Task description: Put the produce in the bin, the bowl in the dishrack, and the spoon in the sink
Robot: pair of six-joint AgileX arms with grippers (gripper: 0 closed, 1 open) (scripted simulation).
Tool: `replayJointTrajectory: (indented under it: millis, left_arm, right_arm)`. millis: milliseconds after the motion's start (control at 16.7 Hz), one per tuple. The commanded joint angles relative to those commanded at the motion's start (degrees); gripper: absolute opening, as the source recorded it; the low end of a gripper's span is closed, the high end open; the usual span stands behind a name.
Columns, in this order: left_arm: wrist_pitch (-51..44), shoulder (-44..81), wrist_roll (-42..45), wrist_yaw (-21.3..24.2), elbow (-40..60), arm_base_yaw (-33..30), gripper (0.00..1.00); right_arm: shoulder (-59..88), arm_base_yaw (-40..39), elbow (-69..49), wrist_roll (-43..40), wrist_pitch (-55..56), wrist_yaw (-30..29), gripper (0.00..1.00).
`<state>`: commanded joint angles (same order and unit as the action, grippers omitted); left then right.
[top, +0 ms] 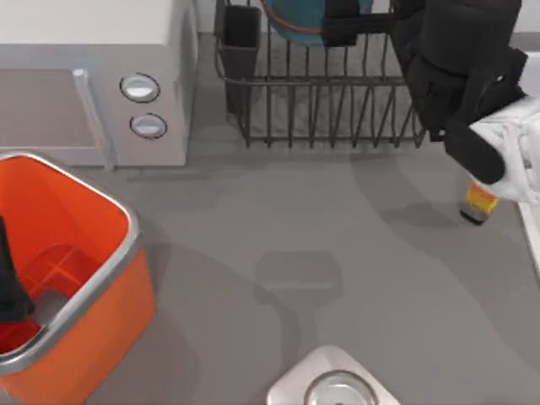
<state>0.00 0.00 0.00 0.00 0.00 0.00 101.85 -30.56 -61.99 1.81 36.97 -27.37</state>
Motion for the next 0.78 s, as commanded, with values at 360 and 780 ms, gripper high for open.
replayJointTrajectory:
  millis: [360, 780]
  left_arm:
    - [0.0, 0.0, 0.0, 0.0, 0.0, 0.0, 1.00]
    - [0.0, 0.0, 0.0, 0.0, 0.0, 0.0, 1.00]
  right_arm:
    - [-33.9, 10.7, 26.6, -0.3, -11.1, 14.4, 1.00]
    - [-79.4, 23.4, 53.3, -1.6, -27.8, 25.2, 1.00]
